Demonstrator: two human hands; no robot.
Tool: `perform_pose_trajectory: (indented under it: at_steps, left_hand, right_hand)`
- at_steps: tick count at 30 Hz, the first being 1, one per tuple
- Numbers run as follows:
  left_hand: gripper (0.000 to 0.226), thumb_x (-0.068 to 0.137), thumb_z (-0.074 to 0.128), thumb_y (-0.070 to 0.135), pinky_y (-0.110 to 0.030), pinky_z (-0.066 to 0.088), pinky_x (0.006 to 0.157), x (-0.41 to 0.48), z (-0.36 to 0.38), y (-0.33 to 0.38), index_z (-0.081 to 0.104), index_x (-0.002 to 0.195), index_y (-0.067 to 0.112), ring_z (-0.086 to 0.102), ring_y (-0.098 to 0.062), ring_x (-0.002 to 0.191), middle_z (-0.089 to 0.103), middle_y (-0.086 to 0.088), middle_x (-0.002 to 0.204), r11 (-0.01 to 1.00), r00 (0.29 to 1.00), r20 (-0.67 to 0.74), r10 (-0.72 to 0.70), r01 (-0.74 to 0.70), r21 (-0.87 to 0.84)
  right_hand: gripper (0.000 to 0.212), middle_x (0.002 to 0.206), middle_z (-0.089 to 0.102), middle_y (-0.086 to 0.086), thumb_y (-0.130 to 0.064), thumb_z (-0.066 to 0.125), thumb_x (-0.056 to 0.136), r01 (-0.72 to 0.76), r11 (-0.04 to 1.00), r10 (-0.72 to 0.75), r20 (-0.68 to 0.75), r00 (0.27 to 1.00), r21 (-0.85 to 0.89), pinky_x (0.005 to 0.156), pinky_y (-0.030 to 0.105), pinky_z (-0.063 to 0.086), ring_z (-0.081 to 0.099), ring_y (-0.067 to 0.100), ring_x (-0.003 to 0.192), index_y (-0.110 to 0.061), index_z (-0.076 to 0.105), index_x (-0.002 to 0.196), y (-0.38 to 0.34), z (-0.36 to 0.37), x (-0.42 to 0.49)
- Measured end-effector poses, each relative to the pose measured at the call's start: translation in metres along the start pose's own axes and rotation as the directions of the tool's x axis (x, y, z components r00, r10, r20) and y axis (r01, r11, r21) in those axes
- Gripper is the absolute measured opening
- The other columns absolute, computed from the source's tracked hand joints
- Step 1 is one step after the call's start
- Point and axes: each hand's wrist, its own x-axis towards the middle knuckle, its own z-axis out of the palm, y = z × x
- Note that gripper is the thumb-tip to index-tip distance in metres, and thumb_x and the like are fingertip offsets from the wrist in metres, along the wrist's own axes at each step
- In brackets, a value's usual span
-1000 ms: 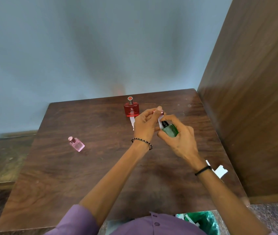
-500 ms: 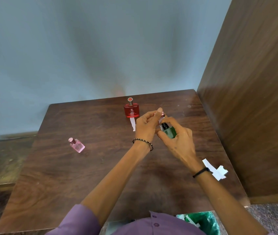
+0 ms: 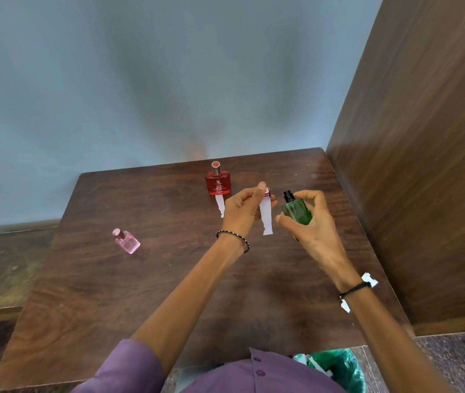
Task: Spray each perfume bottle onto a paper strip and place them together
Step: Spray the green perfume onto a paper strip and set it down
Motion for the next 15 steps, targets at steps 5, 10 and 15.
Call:
perform_pose_trajectory:
  at_steps: [5,10,15]
  left_hand:
    - [0.025,0.099,0.061,0.027,-0.022,0.060,0.065,-0.004,-0.002,-0.001,0.073,0.095,0.006,0.071,-0.011,0.068,0.073,-0.003,0.077,0.996,0.998,0.065,0.018,-0.023,0.083]
    - [0.031,0.102,0.055,0.029,-0.020,0.055,0.063,-0.005,-0.007,-0.001,0.071,0.097,0.004,0.059,-0.006,0.059,0.063,0.001,0.068,0.988,0.994,0.095,0.046,-0.059,0.143]
    - [0.036,0.103,0.051,0.031,-0.020,0.055,0.064,-0.002,-0.014,-0.001,0.069,0.105,-0.001,0.059,-0.008,0.059,0.060,-0.002,0.070,0.984,0.994,0.106,0.037,-0.055,0.172]
  right_hand:
    - [0.042,0.109,0.073,-0.016,-0.025,0.085,0.080,0.150,0.988,-0.151,0.066,0.986,0.021,0.088,0.022,0.053,0.068,0.003,0.106,-0.039,0.066,0.116,0.000,-0.001,-0.001]
    - [0.051,0.109,0.065,-0.011,-0.027,0.085,0.081,0.186,0.982,-0.183,0.075,0.980,-0.040,0.092,0.027,0.054,0.066,0.007,0.106,-0.038,0.069,0.128,0.000,0.000,-0.001]
    - [0.049,0.107,0.065,-0.012,-0.029,0.085,0.081,0.176,0.984,-0.175,0.039,0.984,-0.038,0.086,0.014,0.049,0.065,0.005,0.105,-0.032,0.070,0.127,-0.002,0.000,0.001]
